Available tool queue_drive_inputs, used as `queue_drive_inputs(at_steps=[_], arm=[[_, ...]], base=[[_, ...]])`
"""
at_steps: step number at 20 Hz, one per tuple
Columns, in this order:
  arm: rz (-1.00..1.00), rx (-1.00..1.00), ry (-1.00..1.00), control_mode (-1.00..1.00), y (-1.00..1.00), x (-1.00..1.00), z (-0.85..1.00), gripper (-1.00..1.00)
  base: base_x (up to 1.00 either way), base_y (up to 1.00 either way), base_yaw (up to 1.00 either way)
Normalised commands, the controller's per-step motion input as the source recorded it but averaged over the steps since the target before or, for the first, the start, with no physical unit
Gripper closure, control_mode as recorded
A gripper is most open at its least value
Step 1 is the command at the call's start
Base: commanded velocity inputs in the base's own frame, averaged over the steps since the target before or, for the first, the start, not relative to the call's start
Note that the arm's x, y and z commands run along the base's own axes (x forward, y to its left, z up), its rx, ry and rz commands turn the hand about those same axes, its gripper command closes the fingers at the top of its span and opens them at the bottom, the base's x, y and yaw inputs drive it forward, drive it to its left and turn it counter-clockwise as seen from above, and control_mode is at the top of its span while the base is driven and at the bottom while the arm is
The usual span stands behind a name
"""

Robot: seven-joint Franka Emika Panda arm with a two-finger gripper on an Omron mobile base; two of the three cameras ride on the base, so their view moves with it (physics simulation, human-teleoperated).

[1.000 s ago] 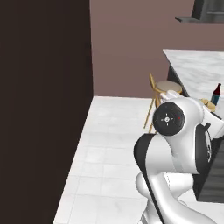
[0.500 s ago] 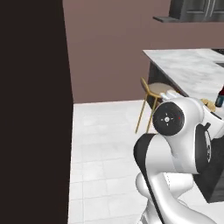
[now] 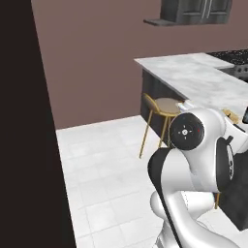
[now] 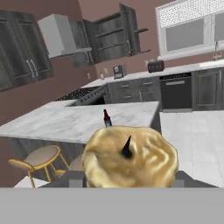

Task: Get the candle and the beer from the cabinet and move them to the dining counter.

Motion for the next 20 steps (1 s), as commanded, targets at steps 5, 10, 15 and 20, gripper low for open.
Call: queue_drive_inputs(at_steps=[5, 10, 15, 20], arm=[[0.00, 0.00, 0.00, 1.00, 0.00, 0.00, 0.00, 1.00], [0.00, 0.00, 0.00, 1.00, 0.00, 0.00, 0.00, 1.00], [0.00, 0.00, 0.00, 1.00, 0.00, 0.00, 0.00, 1.00], [0.00, 0.00, 0.00, 1.00, 0.00, 0.00, 0.00, 1.00]], base=[[0.74, 0.56, -0.40], [0.73, 0.60, -0.41], [0.73, 0.65, -0.42], [0.72, 0.65, -0.43]])
